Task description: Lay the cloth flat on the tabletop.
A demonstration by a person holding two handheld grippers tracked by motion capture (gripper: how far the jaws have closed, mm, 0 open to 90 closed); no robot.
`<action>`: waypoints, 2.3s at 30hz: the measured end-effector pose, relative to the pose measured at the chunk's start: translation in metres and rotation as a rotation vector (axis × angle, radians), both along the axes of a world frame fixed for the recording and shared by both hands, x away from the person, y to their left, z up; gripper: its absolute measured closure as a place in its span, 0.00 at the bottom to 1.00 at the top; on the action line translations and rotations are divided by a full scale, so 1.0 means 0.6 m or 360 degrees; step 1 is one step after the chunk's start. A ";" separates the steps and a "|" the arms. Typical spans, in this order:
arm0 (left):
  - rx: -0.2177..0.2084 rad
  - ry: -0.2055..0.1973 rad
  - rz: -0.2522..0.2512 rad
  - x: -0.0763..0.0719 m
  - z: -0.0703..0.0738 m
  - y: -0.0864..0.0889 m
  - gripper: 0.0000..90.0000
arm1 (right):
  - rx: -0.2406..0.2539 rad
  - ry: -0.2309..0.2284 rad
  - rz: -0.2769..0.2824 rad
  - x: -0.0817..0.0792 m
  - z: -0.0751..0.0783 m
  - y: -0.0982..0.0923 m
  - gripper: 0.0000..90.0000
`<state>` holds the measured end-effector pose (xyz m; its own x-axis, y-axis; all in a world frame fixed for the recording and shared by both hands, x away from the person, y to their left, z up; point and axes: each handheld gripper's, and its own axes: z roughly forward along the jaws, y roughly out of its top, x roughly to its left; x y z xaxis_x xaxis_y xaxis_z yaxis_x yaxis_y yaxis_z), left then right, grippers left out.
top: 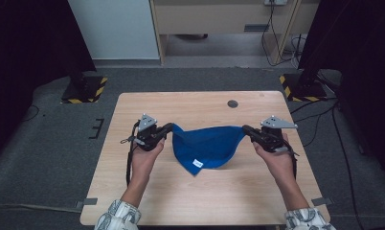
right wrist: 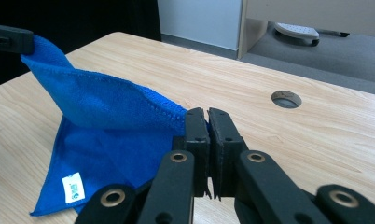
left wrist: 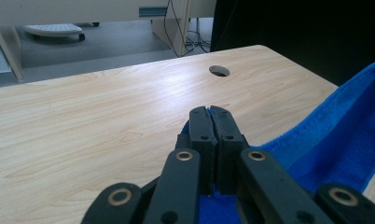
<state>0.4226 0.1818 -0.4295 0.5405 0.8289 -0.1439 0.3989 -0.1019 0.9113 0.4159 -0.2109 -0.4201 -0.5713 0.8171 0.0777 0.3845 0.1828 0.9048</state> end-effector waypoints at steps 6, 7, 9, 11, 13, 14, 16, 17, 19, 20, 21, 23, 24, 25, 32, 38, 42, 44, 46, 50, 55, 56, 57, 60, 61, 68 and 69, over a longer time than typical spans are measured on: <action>0.0010 -0.0054 -0.0012 -0.020 0.018 0.004 0.98 | 0.0006 -0.0053 0.0024 -0.018 0.023 0.003 0.97; -0.0023 -0.0049 -0.0017 -0.024 0.020 0.007 0.98 | 0.0011 -0.0065 0.0032 -0.024 0.028 0.004 0.97; -0.0047 -0.0049 -0.0013 -0.030 0.026 0.012 0.98 | -0.0006 -0.0080 0.0048 -0.035 0.038 0.004 0.97; -0.0049 -0.0067 -0.0001 -0.036 0.034 0.017 0.98 | -0.0001 -0.0089 0.0059 -0.047 0.050 0.002 0.97; -0.0057 -0.0075 0.0001 -0.040 0.042 0.020 0.98 | -0.0002 -0.0110 0.0076 -0.056 0.061 0.002 0.97; -0.0059 -0.0081 -0.0001 -0.042 0.047 0.020 0.98 | 0.0003 -0.0114 0.0079 -0.059 0.066 0.003 0.97; -0.0050 -0.0096 -0.0012 -0.047 0.059 0.020 0.98 | -0.0002 -0.0135 0.0092 -0.068 0.080 0.005 0.97; -0.0045 -0.0104 -0.0019 -0.048 0.065 0.019 0.98 | -0.0003 -0.0143 0.0098 -0.071 0.087 0.006 0.97; -0.0035 -0.0116 -0.0031 -0.048 0.074 0.016 0.98 | -0.0011 -0.0155 0.0107 -0.074 0.099 0.007 0.97; -0.0022 -0.0116 -0.0037 -0.045 0.079 0.013 0.98 | -0.0016 -0.0158 0.0107 -0.072 0.103 0.007 0.97; -0.0010 -0.0114 -0.0036 -0.041 0.080 0.011 0.98 | -0.0026 -0.0159 0.0101 -0.068 0.104 0.007 0.97; 0.0008 -0.0083 -0.0032 -0.027 0.079 0.008 0.98 | -0.0031 -0.0140 0.0084 -0.054 0.100 0.005 0.96; 0.0001 -0.0059 -0.0026 -0.019 0.076 0.007 0.98 | -0.0035 -0.0132 0.0078 -0.047 0.096 0.004 0.96; -0.0002 -0.0037 -0.0020 -0.011 0.072 0.006 0.98 | -0.0046 -0.0117 0.0067 -0.037 0.090 0.002 0.97; 0.0054 0.0063 0.0016 0.038 0.036 -0.008 0.98 | -0.0084 -0.0018 0.0014 0.025 0.037 -0.005 0.97; 0.0097 0.0115 0.0040 0.075 0.017 -0.018 0.98 | -0.0101 0.0045 -0.0018 0.067 0.000 -0.008 0.96; 0.0117 0.0150 0.0053 0.095 0.006 -0.026 0.98 | -0.0125 0.0086 -0.0045 0.088 -0.020 -0.010 0.97; 0.0142 0.0172 0.0059 0.105 -0.003 -0.031 0.98 | -0.0134 0.0109 -0.0058 0.098 -0.031 -0.008 0.97; 0.0156 0.0195 0.0059 0.115 -0.011 -0.033 0.98 | -0.0148 0.0133 -0.0065 0.108 -0.041 -0.008 0.97; 0.0162 0.0248 0.0069 0.135 -0.031 -0.036 0.98 | -0.0160 0.0189 -0.0078 0.127 -0.060 -0.008 0.97; 0.0175 0.0298 0.0065 0.155 -0.054 -0.040 0.98 | -0.0197 0.0246 -0.0086 0.152 -0.085 -0.007 0.97; 0.0162 0.0306 0.0065 0.157 -0.057 -0.039 0.98 | -0.0198 0.0258 -0.0089 0.155 -0.087 -0.006 0.97; 0.0140 0.0321 0.0067 0.160 -0.061 -0.037 0.98 | -0.0202 0.0263 -0.0092 0.159 -0.090 -0.006 0.97; 0.0099 0.0347 0.0078 0.169 -0.070 -0.033 0.98 | -0.0214 0.0295 -0.0097 0.173 -0.100 -0.004 0.97; 0.0102 0.0349 0.0080 0.171 -0.072 -0.033 0.97 | -0.0220 0.0301 -0.0102 0.177 -0.103 -0.003 0.97; 0.0141 0.0266 0.0137 0.174 -0.075 -0.029 0.76 | -0.0269 0.0355 -0.0115 0.195 -0.115 -0.002 0.97; 0.0132 0.0261 0.0153 0.174 -0.073 -0.027 0.69 | -0.0270 0.0361 -0.0121 0.198 -0.117 -0.002 0.97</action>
<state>0.5271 0.1653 -0.4733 0.4331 0.8883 -0.1528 0.5527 -0.1279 0.8235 0.5345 -0.2119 -0.4904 -0.4914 0.8692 0.0550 0.5918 0.2869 0.7533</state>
